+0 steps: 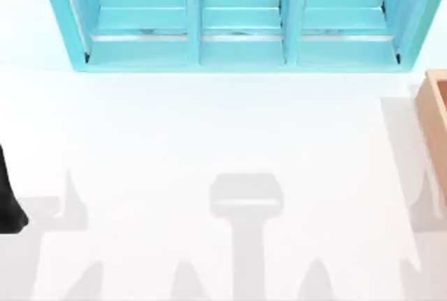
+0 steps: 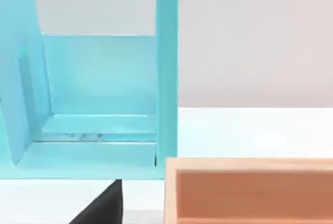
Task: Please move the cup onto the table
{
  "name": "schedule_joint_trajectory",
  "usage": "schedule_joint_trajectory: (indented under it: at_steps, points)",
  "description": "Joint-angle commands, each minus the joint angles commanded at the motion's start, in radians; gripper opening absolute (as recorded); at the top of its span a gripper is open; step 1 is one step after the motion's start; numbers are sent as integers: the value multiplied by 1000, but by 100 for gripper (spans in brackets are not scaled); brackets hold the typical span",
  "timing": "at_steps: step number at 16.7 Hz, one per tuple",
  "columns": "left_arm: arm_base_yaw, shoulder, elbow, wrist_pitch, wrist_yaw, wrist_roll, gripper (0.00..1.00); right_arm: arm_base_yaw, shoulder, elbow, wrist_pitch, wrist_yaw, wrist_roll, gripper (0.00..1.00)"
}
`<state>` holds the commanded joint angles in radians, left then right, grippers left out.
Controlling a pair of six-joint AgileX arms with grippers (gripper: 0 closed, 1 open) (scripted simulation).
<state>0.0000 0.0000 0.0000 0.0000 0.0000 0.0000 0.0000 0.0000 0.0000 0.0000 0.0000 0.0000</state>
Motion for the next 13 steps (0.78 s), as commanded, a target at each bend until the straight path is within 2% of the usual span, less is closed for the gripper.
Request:
schedule_joint_trajectory:
  at_steps: [3, 6, 13]
  points:
    - [0, 0, 0, 0, 0, 0, 100, -6, 11, 10, -10, 0, -5, 100]
    - [0, 0, 0, 0, 0, 0, 100, -50, 106, 100, -98, 2, -46, 100]
    - [0, 0, 0, 0, 0, 0, 100, -194, 658, 567, -563, 0, -188, 100]
